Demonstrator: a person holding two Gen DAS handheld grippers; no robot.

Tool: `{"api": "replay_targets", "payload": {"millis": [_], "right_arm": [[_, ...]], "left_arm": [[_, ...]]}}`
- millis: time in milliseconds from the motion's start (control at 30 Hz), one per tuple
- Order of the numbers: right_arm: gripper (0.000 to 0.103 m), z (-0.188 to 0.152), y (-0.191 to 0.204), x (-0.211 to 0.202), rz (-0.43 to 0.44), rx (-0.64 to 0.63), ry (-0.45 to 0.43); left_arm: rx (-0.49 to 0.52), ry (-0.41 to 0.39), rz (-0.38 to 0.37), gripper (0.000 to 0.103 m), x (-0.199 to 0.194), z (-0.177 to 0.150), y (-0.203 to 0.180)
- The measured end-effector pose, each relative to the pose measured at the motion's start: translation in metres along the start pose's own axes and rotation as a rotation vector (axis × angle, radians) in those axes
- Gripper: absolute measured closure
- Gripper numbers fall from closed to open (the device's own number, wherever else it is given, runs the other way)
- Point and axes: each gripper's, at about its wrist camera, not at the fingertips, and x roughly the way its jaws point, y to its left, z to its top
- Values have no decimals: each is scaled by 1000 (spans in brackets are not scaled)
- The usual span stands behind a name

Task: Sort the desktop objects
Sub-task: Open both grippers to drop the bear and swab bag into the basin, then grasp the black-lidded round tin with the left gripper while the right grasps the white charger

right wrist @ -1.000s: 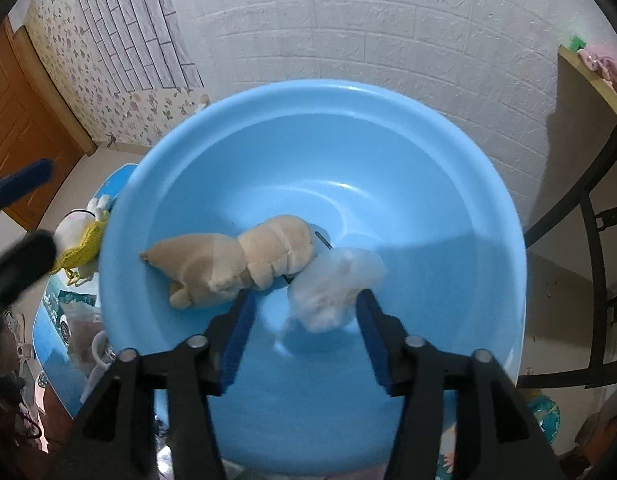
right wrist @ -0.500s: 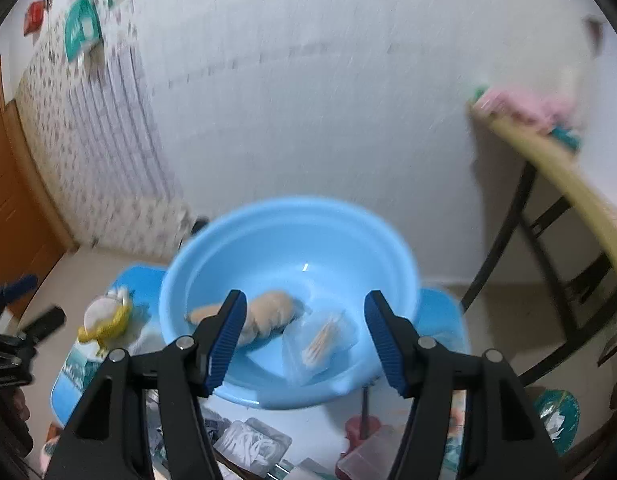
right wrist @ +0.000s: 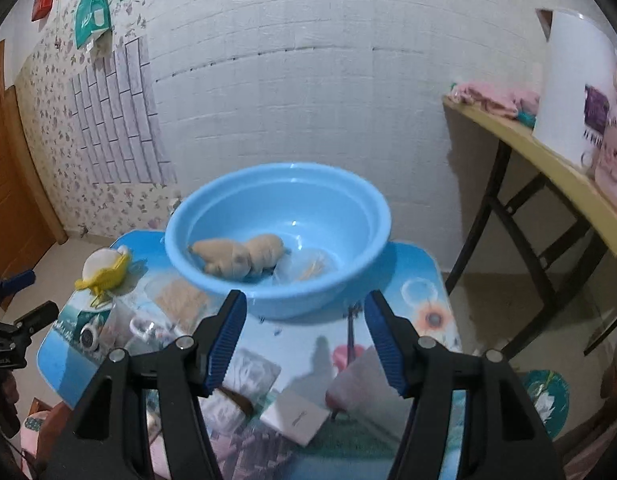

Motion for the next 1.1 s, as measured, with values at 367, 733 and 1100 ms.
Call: {"api": "replay_targets", "payload": {"millis": [367, 733, 1100], "right_arm": [[31, -31, -11, -2, 27, 71, 55], [31, -68, -7, 12, 37, 104, 161], [31, -74, 0, 29, 7, 119, 225]], "left_arm": [[-61, 55, 22, 0, 2, -30, 26], [-26, 144, 43, 15, 30, -54, 26], [-18, 161, 33, 40, 52, -57, 29]]}}
